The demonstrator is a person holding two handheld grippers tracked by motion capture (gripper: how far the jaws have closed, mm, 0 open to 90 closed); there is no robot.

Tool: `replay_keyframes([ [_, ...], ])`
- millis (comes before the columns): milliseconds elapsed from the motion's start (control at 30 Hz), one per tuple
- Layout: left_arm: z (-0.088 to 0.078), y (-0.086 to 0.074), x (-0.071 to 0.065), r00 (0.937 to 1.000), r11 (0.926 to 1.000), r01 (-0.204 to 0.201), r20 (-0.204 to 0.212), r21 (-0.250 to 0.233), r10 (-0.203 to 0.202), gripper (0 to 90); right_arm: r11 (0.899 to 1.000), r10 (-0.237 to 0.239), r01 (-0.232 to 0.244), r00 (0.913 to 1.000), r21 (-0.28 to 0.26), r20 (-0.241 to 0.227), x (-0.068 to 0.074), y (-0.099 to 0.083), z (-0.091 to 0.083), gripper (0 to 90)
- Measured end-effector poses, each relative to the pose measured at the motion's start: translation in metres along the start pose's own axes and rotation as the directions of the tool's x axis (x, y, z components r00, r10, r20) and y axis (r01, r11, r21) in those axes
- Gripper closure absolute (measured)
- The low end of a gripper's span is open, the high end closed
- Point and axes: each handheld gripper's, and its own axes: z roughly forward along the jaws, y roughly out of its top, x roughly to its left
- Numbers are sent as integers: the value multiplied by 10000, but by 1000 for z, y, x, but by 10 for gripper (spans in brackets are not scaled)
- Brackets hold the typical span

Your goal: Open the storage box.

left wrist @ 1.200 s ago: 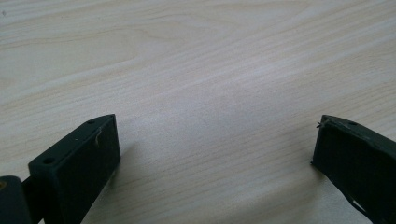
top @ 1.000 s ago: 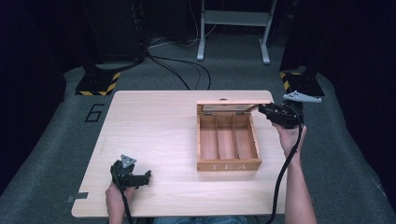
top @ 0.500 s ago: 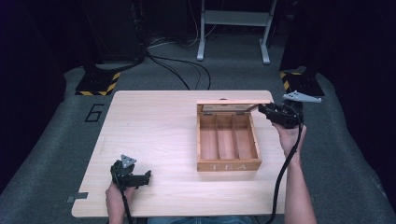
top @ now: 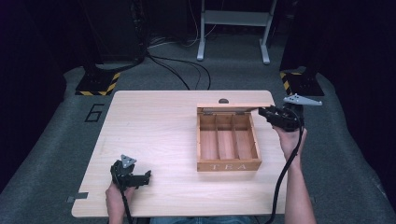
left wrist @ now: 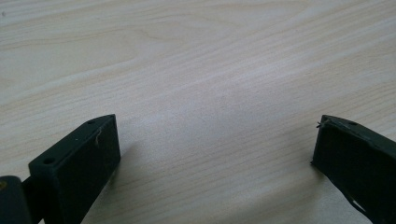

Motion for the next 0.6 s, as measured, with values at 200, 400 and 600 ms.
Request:
replay_keyframes([
  [200,0,0,0,10000,10000,15,13,2,-15,5,9999,78,-78,10000,101,-10,5,-15,-7,594],
  [400,0,0,0,10000,10000,19,15,1,-19,5,9995,220,-217,9997,249,-120,9,-34,-12,585],
  [600,0,0,0,10000,10000,-5,-1,1,5,5,9987,332,-326,9993,386,-157,12,-52,-13,567],
])
